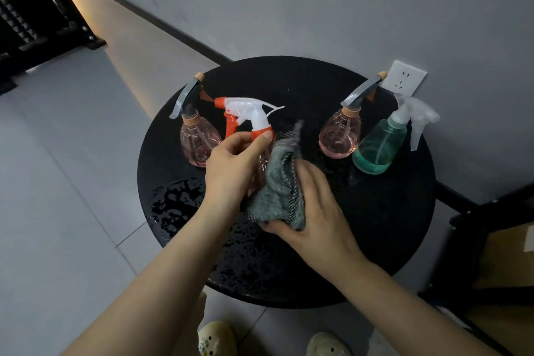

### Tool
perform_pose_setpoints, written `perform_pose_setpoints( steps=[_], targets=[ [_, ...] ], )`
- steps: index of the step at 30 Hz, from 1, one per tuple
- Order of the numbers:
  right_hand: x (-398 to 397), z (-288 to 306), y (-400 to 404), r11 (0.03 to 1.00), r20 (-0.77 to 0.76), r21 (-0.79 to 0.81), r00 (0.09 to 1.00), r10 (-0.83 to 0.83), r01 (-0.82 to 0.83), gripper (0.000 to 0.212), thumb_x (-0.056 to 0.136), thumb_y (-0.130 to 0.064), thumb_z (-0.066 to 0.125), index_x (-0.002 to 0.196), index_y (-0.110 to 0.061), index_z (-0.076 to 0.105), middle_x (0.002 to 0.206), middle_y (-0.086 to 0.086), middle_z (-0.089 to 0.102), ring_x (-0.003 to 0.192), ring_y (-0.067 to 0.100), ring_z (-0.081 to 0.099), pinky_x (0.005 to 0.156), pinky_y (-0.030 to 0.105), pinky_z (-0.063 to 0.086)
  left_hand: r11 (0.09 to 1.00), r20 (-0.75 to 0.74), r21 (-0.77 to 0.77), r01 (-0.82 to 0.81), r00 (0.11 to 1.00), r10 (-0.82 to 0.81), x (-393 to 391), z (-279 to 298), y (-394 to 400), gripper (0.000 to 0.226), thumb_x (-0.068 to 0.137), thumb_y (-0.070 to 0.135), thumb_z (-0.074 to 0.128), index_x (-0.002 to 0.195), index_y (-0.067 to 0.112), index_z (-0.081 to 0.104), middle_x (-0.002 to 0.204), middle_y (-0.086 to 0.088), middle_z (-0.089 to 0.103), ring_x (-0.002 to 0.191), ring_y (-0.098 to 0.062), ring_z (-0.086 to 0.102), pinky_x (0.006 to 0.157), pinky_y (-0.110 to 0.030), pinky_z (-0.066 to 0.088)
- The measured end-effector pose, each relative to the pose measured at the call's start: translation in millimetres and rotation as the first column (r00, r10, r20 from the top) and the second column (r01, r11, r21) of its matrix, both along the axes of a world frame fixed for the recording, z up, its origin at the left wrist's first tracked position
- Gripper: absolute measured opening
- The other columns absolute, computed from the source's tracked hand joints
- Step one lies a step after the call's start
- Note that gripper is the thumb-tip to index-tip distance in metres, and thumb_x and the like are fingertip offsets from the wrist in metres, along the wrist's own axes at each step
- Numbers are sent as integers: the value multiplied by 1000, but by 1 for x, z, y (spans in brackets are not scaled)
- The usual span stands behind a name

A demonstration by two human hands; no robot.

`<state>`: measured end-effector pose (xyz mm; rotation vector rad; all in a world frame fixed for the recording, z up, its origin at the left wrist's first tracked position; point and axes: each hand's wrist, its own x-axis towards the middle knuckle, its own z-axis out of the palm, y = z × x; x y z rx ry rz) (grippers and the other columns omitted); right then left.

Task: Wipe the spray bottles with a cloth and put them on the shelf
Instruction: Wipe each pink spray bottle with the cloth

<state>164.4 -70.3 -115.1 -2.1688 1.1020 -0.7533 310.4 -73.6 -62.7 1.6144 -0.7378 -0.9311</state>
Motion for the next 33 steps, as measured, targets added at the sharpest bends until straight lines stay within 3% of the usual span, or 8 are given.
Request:
perform_pose_setpoints(
  steps=[4,7,11,15,18,21,26,33],
  targets=[
    [-4,24,-21,991,-99,-18,987,127,-129,72,79,-56,40,145,-33,22,151,-3,25,138,12,21,109,35,28,996,-75,32,86,994,-84,3,2,1,13,85,31,62,79,20,68,65,4,63,61,-9,59,55,-24,48],
    [-7,38,-27,951,-205,-245,969,140,-189,59,86,-46,39,142,-26,35,145,1,38,133,15,28,102,36,34,992,-160,49,114,982,-104,10,5,-1,17,86,35,60,79,21,68,62,5,65,55,-9,62,48,-22,51],
    [-24,37,-20,765,-372,-434,868,329,-476,51,84,-26,52,134,-16,49,140,8,45,133,26,34,101,34,40,997,-274,37,74,960,-61,20,4,-5,20,82,31,66,83,11,70,73,-6,68,68,-19,63,66,-30,54],
    [-38,29,-12,624,-431,-442,763,481,-644,53,74,-6,67,125,-12,57,137,9,51,136,29,35,105,44,39,994,-245,90,55,969,-32,31,4,-6,18,81,37,65,78,19,66,82,-5,64,70,-22,59,63,-32,48],
    [-37,28,-14,632,-413,-414,754,511,-655,56,74,-12,71,128,-12,56,140,6,48,138,25,32,110,41,34,988,-229,110,104,970,-77,30,4,-4,23,77,44,67,75,21,67,89,-9,62,77,-27,55,66,-35,41],
    [-32,29,-23,739,-315,-363,821,477,-568,52,83,-13,55,135,-14,47,146,2,39,141,19,26,111,35,32,979,-260,102,174,955,-143,25,1,-5,23,76,39,69,70,17,73,79,-7,69,73,-25,61,73,-36,47],
    [-18,33,-36,927,-102,-145,937,334,-347,52,86,-23,38,138,-22,43,149,-9,32,140,7,24,113,33,29,977,-235,79,199,956,-176,16,-6,-4,29,83,34,63,94,9,73,96,-14,73,88,-26,68,77,-34,51],
    [-23,32,-20,878,-137,-200,900,415,-435,57,84,-44,55,134,-16,50,149,3,35,141,20,24,110,43,33,986,-250,54,155,958,-137,20,-2,-5,26,83,32,65,85,7,73,85,-14,73,77,-23,68,73,-30,54]
  ],
)
